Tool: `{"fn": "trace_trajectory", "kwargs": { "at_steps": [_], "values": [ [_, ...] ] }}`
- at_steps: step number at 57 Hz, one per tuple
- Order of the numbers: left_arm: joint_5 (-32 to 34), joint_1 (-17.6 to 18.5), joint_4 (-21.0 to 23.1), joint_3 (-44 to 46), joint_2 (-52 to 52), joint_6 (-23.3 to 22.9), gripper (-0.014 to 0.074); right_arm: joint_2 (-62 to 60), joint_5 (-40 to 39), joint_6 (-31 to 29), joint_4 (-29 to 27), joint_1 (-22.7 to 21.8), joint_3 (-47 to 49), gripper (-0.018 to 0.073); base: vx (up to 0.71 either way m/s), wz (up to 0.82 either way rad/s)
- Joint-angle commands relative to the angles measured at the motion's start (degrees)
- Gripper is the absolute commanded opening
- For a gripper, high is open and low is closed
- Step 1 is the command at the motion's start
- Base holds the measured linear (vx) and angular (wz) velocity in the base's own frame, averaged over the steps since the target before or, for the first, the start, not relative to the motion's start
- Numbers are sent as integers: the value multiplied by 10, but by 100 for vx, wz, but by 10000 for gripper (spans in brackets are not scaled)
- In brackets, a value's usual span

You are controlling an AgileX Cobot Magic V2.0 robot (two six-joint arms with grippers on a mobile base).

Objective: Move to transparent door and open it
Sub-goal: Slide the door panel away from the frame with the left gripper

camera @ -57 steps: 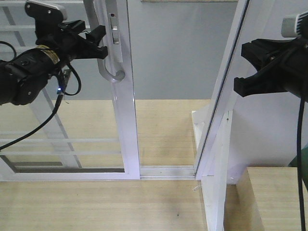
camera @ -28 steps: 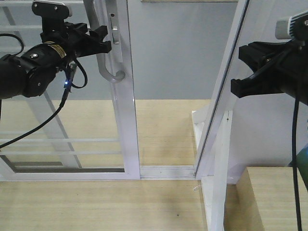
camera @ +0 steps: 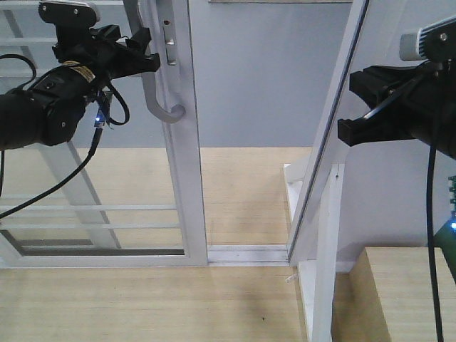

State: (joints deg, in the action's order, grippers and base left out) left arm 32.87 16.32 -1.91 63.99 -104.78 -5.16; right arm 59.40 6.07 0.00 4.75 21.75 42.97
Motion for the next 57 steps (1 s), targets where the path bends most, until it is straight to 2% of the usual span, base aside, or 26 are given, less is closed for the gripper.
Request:
{"fn": "trace_trajectory", "kwargs": {
  "at_steps": [1,20,45,57],
  "values": [
    [56,3,6,19,28,-2,482,-7,-48,0,6,-2,17,1,0,0],
    [24,3,1,60,21,-3,482,-7,-50,-3,7,-2,17,1,0,0],
    [24,3,-9,60,21,-2,481,-7,-50,-4,7,-2,17,1,0,0],
    [10,3,-10,82,12,-2,442,-7,-50,-4,7,-2,17,1,0,0]
  ]
}}
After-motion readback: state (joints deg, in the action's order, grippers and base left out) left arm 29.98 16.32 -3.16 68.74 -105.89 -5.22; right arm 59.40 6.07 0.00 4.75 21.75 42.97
